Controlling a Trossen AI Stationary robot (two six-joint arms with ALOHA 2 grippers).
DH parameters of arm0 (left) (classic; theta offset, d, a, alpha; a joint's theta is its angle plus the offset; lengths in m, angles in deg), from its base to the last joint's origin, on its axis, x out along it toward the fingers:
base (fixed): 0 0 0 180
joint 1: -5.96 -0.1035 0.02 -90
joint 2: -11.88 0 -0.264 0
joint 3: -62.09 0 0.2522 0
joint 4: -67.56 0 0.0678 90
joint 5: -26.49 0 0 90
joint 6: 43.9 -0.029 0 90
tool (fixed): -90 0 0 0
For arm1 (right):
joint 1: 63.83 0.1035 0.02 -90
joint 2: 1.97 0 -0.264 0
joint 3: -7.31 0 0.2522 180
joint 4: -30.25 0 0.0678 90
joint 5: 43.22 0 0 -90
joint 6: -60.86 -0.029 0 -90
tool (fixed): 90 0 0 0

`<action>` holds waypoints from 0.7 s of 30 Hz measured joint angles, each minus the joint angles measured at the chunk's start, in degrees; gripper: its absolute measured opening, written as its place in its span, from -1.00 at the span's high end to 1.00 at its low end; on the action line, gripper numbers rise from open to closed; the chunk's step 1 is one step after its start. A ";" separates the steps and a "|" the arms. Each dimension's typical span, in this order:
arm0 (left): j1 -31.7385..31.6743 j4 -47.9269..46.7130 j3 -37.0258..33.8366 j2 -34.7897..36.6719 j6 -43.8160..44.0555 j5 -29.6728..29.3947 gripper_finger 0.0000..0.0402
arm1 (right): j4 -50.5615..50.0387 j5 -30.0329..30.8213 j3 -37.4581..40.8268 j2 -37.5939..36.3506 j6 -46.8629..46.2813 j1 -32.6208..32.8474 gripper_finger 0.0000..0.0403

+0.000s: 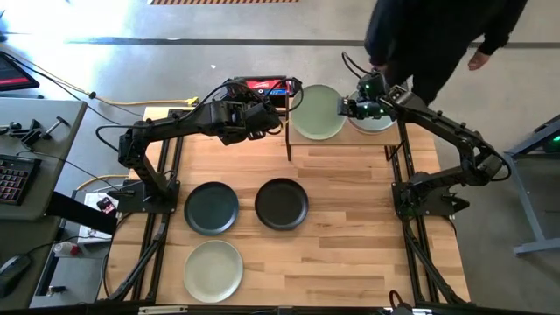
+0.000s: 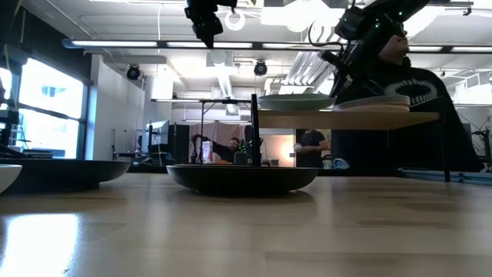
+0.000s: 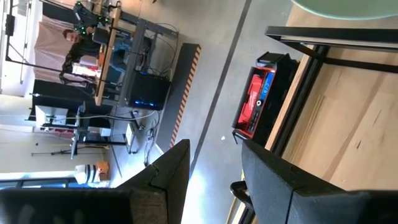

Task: Place and stack plates onto a shelf
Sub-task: Put the light green plate on the shelf

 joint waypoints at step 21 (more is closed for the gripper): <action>0.00 0.11 0.00 0.00 -3.14 -0.04 0.33 | -0.11 0.18 0.00 0.02 0.33 0.00 0.71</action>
